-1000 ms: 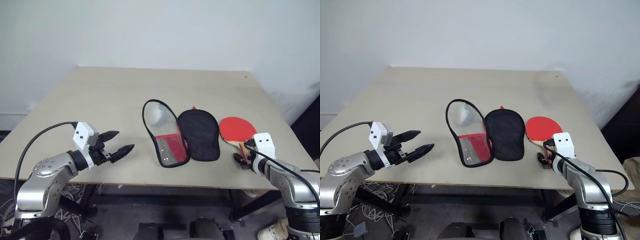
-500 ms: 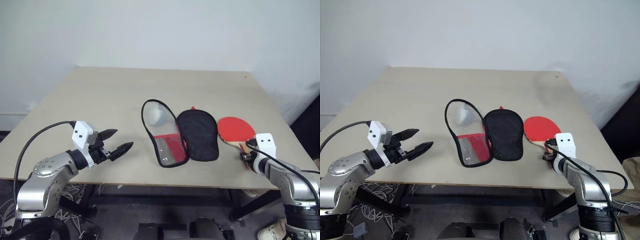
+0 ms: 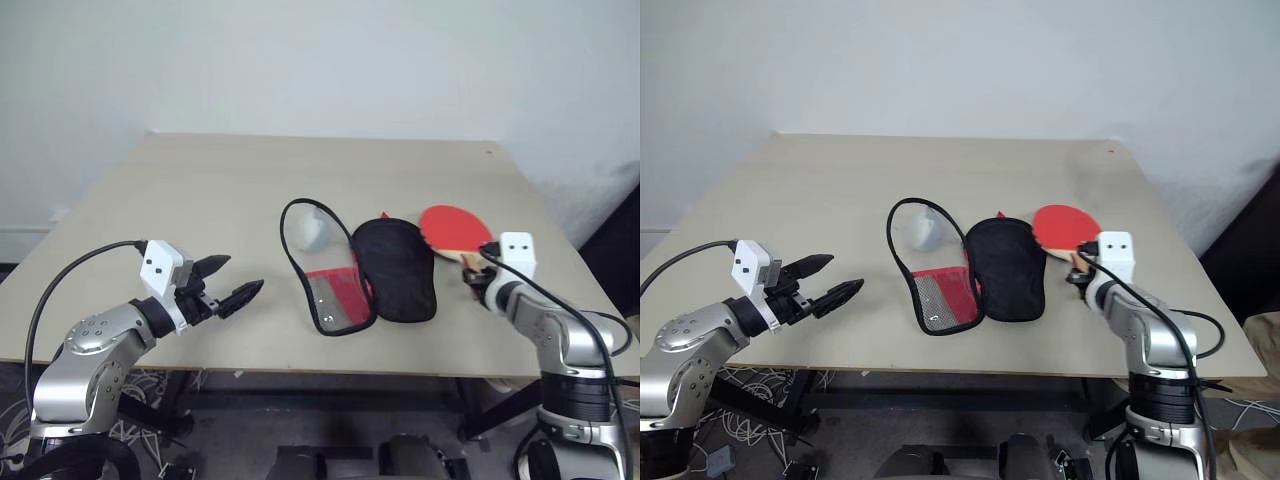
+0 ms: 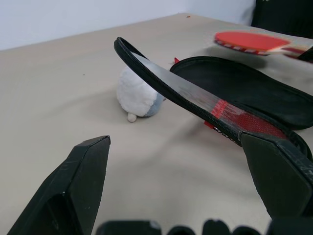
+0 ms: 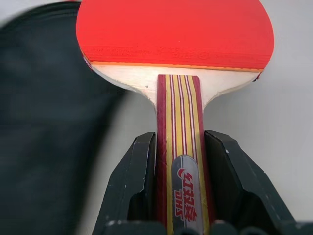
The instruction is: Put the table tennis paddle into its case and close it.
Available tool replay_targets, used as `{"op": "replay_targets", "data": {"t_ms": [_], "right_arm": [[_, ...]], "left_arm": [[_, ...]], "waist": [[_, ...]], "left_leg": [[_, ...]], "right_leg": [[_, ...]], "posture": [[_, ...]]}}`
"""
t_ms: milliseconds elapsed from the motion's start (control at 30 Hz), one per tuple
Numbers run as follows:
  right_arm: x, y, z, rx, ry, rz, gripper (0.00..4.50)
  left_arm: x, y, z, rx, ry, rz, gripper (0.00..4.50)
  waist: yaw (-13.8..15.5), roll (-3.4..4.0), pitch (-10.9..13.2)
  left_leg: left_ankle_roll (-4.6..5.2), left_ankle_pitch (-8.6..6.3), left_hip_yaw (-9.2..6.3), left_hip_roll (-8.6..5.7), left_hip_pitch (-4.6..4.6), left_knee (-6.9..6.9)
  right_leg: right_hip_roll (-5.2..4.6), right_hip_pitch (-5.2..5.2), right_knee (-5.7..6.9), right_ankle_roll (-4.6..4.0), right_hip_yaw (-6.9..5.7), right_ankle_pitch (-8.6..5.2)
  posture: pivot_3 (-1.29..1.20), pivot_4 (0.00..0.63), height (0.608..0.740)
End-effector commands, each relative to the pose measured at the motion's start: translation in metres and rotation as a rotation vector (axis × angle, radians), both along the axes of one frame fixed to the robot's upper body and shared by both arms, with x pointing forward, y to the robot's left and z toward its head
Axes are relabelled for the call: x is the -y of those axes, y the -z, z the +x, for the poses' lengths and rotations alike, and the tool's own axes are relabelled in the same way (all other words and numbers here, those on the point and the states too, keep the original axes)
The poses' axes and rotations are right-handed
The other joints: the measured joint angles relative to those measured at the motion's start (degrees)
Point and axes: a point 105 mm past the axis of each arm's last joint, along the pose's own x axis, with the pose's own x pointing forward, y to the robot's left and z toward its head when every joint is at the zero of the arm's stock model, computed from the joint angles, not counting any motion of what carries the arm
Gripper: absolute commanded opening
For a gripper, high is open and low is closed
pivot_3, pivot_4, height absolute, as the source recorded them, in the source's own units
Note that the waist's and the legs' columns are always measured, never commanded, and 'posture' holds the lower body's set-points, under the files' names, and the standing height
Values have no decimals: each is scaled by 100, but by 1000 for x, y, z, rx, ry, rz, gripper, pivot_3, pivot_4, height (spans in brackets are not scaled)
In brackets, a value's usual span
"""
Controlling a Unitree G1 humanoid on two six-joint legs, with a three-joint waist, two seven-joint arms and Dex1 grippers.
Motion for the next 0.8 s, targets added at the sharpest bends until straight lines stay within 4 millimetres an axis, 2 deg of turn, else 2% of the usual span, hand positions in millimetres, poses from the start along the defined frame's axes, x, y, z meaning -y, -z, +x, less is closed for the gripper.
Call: {"op": "replay_targets", "data": {"t_ms": [33,167,367,567,800], "right_arm": [[-19,-22,-4,66,-48,2,1224],[-40,-17,-12,40,-113,10,1224],[-51,-13,-10,29,-120,9,1224],[-76,-13,-3,30,-147,22,1224],[-88,-12,11,35,-126,7,1224]], "left_arm": [[-2,-17,0,71,-12,8,4500],[-2,-16,-1,72,-18,5,4500],[-2,-16,-1,73,-24,0,4500],[-1,-15,0,75,-32,-7,4500],[-1,-14,-1,75,-40,-13,4500]], "waist": [[12,0,0],[32,-1,0],[8,-1,0],[0,0,0],[-10,0,0]], "left_leg": [[0,0,0,1,0,0],[0,0,-4,-3,-2,1],[-9,4,-3,-6,-1,0],[-19,9,-3,-10,1,0],[-21,11,-4,-9,1,0]], "right_leg": [[-2,0,0,0,0,0],[-9,2,-1,0,-8,0],[-3,1,-1,0,-9,0],[3,1,1,-4,-10,2],[2,0,1,-7,-13,5]], "posture": [[0,0,740],[0,0,740],[0,0,740],[0,0,740],[0,0,740]]}}
